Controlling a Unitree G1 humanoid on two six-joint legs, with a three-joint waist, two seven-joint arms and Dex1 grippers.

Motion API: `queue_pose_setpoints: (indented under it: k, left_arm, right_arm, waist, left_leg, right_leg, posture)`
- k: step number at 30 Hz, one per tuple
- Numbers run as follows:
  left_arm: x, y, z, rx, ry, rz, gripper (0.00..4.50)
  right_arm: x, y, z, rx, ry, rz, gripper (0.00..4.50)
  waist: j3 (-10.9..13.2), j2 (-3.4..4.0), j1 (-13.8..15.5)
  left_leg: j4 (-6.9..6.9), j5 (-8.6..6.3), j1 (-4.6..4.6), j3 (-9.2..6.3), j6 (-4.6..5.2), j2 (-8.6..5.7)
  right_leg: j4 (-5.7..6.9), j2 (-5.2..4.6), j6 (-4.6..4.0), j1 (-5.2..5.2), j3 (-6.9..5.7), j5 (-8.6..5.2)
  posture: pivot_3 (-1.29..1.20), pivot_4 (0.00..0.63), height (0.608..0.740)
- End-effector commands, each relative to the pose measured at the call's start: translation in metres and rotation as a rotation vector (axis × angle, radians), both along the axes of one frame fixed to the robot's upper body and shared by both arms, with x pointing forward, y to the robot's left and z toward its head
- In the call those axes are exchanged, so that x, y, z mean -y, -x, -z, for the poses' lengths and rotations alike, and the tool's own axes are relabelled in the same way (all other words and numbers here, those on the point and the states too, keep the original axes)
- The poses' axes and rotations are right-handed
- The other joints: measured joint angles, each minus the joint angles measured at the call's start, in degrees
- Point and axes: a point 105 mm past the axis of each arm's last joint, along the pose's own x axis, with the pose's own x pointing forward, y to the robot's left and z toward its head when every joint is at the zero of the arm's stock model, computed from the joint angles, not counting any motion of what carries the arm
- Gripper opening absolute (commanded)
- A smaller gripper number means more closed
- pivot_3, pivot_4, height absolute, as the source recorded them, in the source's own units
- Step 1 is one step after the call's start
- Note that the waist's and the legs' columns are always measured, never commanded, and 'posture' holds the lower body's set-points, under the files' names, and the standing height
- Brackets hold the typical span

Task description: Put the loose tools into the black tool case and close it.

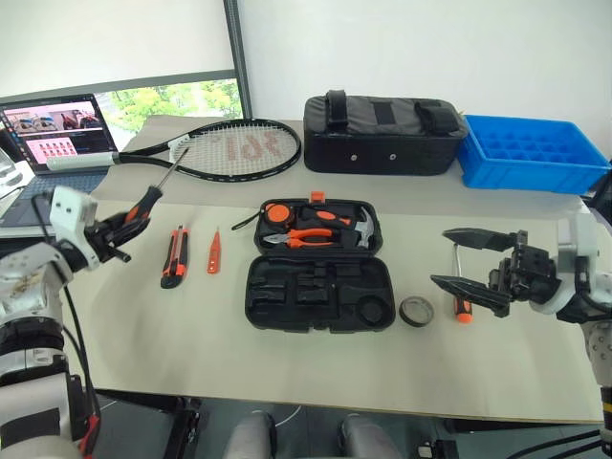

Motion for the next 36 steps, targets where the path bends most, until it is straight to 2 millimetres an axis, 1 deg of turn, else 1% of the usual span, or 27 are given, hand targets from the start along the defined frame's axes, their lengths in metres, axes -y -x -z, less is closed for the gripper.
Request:
queue_pose_setpoints:
  k: [1, 2, 3, 5, 7, 10, 13, 16, 19, 23, 28, 31, 33, 34, 36]
  left_arm:
    - [0.056, 0.007, 0.000, 0.004, -0.126, 0.262, 0.93]
    - [0.077, 0.007, 0.007, -0.017, -0.200, 0.357, 0.93]
    - [0.092, 0.009, 0.015, -0.036, -0.263, 0.432, 0.93]
    - [0.112, 0.009, 0.028, -0.063, -0.356, 0.530, 0.93]
    - [0.126, 0.006, 0.038, -0.068, -0.413, 0.586, 0.93]
    - [0.136, 0.003, 0.046, -0.071, -0.452, 0.634, 0.93]
    - [0.148, -0.005, 0.054, -0.063, -0.498, 0.655, 0.93]
    - [0.153, -0.010, 0.060, -0.070, -0.542, 0.672, 0.93]
    - [0.155, -0.013, 0.062, -0.069, -0.581, 0.682, 0.93]
    - [0.160, -0.014, 0.062, -0.075, -0.586, 0.718, 0.93]
    - [0.157, -0.014, 0.066, -0.106, -0.611, 0.736, 0.93]
    - [0.156, -0.014, 0.064, -0.124, -0.596, 0.741, 0.93]
    - [0.156, -0.015, 0.061, -0.119, -0.588, 0.736, 1.96]
    - [0.156, -0.015, 0.059, -0.111, -0.586, 0.732, 2.20]
    - [0.161, -0.017, 0.048, -0.072, -0.540, 0.725, 2.99]
  right_arm:
    - [0.010, 0.003, -0.010, 0.049, 0.017, 0.036, 4.50]
    - [0.014, 0.005, -0.008, 0.046, 0.020, 0.055, 4.50]
    - [0.018, 0.006, -0.007, 0.042, 0.025, 0.071, 4.50]
    - [0.024, 0.011, -0.003, 0.036, 0.038, 0.100, 4.50]
    - [0.032, 0.016, 0.000, 0.027, 0.050, 0.135, 4.50]
    - [0.039, 0.022, 0.004, 0.019, 0.067, 0.165, 4.50]
    - [0.044, 0.030, 0.007, 0.014, 0.076, 0.199, 4.50]
    - [0.044, 0.034, 0.005, 0.021, 0.064, 0.222, 4.50]
    - [0.045, 0.036, 0.006, 0.022, 0.063, 0.229, 4.50]
    - [0.046, 0.037, 0.008, 0.023, 0.059, 0.235, 4.50]
    - [0.046, 0.038, 0.009, 0.028, 0.055, 0.238, 4.50]
    - [0.046, 0.038, 0.010, 0.029, 0.056, 0.238, 4.50]
    - [0.045, 0.038, 0.010, 0.028, 0.058, 0.236, 4.50]
    - [0.044, 0.038, 0.010, 0.028, 0.058, 0.235, 4.50]
    - [0.042, 0.037, 0.010, 0.030, 0.059, 0.232, 4.50]
  waist:
    - [0.0, 0.05, -0.1]
    - [0.0, 0.05, -0.1]
    - [0.0, 0.05, -0.1]
    - [0.0, 0.05, -0.1]
    - [0.0, 0.04, -0.2]
    - [0.0, 0.02, -0.6]
    - [0.0, 0.00, -1.0]
    - [0.0, -0.01, -0.9]
    - [0.0, -0.02, -0.8]
    - [0.1, -0.05, -0.6]
    - [0.1, -0.08, -0.6]
    - [0.1, -0.08, -0.6]
    - [0.1, -0.08, -0.5]
    - [0.1, -0.08, -0.5]
    - [0.1, -0.09, -0.4]
  left_leg:
    - [0.02, 0.00, 0.02, 0.01, 0.00, 0.00]
    - [0.02, 0.00, 0.01, 0.01, 0.00, 0.01]
    - [0.03, 0.00, 0.01, 0.00, 0.01, 0.02]
    - [0.04, 0.00, 0.02, -0.02, 0.01, 0.00]
    - [0.08, 0.00, 0.01, -0.02, 0.01, 0.00]
    - [0.12, 0.00, 0.00, -0.03, 0.02, 0.00]
    - [0.11, 0.00, 0.04, -0.04, 0.03, 0.00]
    - [0.13, 0.01, 0.04, -0.07, 0.03, -0.02]
    - [0.15, 0.01, 0.05, -0.08, 0.03, -0.03]
    - [0.17, 0.01, 0.08, -0.11, 0.03, -0.04]
    - [0.18, 0.01, 0.09, -0.12, 0.03, -0.04]
    - [0.18, 0.01, 0.10, -0.13, 0.03, -0.04]
    - [0.18, 0.01, 0.10, -0.13, 0.03, -0.04]
    - [0.18, 0.01, 0.10, -0.14, 0.03, -0.04]
    - [0.19, 0.01, 0.13, -0.14, 0.03, -0.05]
  right_leg:
    - [-0.01, 0.01, 0.00, 0.01, 0.02, 0.00]
    - [-0.02, 0.03, 0.00, 0.01, 0.03, 0.00]
    - [-0.02, 0.07, 0.00, 0.01, 0.03, 0.00]
    - [-0.05, 0.09, 0.00, 0.06, 0.06, -0.01]
    - [-0.08, 0.11, 0.00, 0.08, 0.09, -0.01]
    - [-0.10, 0.15, 0.01, 0.08, 0.17, -0.01]
    - [-0.07, 0.19, 0.02, 0.10, 0.22, -0.02]
    - [-0.06, 0.20, 0.05, 0.12, 0.21, -0.03]
    - [-0.07, 0.19, 0.13, 0.16, 0.22, -0.08]
    - [-0.08, 0.19, 0.25, 0.24, 0.20, -0.15]
    - [-0.07, 0.20, 0.27, 0.27, 0.19, -0.16]
    - [-0.07, 0.20, 0.27, 0.29, 0.19, -0.16]
    - [-0.07, 0.20, 0.27, 0.30, 0.18, -0.16]
    - [-0.08, 0.20, 0.27, 0.30, 0.18, -0.16]
    - [-0.07, 0.20, 0.26, 0.35, 0.18, -0.16]
  posture:
    - [0.00, 0.150, 0.708]
    - [0.00, 0.150, 0.708]
    - [0.00, 0.150, 0.708]
    - [0.00, 0.150, 0.708]
    - [0.00, 0.150, 0.708]
    - [0.00, 0.150, 0.708]
    - [0.00, 0.150, 0.708]
    - [0.00, 0.150, 0.708]
    - [0.00, 0.150, 0.708]
    - [0.00, 0.150, 0.708]
    - [0.00, 0.150, 0.708]
    - [0.00, 0.150, 0.708]
    - [0.00, 0.150, 0.708]
    - [0.00, 0.150, 0.708]
    - [0.00, 0.150, 0.708]
